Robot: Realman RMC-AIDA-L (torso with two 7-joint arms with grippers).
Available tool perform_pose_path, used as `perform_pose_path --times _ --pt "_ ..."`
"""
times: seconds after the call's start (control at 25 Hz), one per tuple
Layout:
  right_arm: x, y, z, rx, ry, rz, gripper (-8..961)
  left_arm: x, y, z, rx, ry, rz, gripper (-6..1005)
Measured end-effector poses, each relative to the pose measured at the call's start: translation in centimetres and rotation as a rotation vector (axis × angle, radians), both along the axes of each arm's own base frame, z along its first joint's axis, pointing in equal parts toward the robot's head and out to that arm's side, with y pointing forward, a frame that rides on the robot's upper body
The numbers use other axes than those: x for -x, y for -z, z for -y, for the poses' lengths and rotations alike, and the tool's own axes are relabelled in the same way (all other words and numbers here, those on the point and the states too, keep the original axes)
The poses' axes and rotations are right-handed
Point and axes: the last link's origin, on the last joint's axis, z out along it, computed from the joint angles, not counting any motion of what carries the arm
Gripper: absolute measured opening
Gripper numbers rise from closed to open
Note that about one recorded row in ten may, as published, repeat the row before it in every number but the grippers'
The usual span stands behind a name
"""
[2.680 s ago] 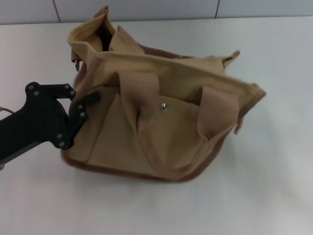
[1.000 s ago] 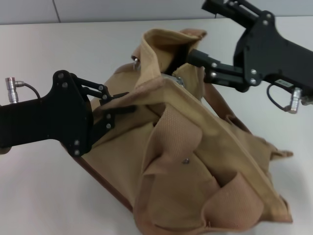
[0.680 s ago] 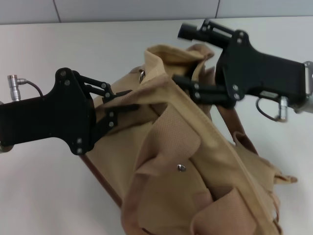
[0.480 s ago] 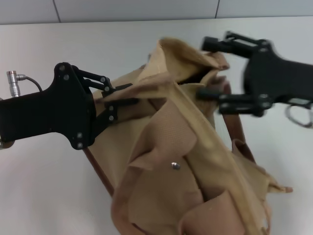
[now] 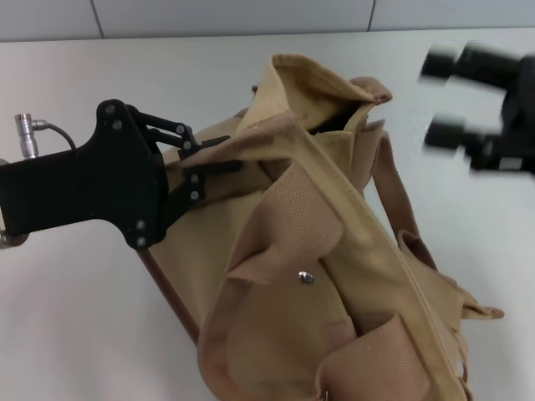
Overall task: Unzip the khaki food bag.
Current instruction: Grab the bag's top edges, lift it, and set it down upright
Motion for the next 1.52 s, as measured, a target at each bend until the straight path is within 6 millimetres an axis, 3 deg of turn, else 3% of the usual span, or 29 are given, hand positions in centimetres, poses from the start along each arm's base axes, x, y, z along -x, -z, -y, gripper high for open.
perform_pose_path --times 0.32,0.48,0.84,1.52 --pt "1.8 2.1 0.0 0.128 -0.077 0.201 826 -0.3 0.0 -0.3 -0.009 0.0 0.008 60" --pt "2.3 2.1 0.2 0.137 -0.108 0.203 823 -0.3 0.0 -0.4 -0.011 -0.003 0.008 60" --pt "2.5 2.2 0.2 0.105 -0.168 0.215 681 -0.3 0.1 -0.3 -0.007 0.0 0.006 61" --pt "4.8 5.1 -1.3 0.114 -0.246 0.286 608 -0.8 0.2 -0.4 0.004 0.021 0.01 61"
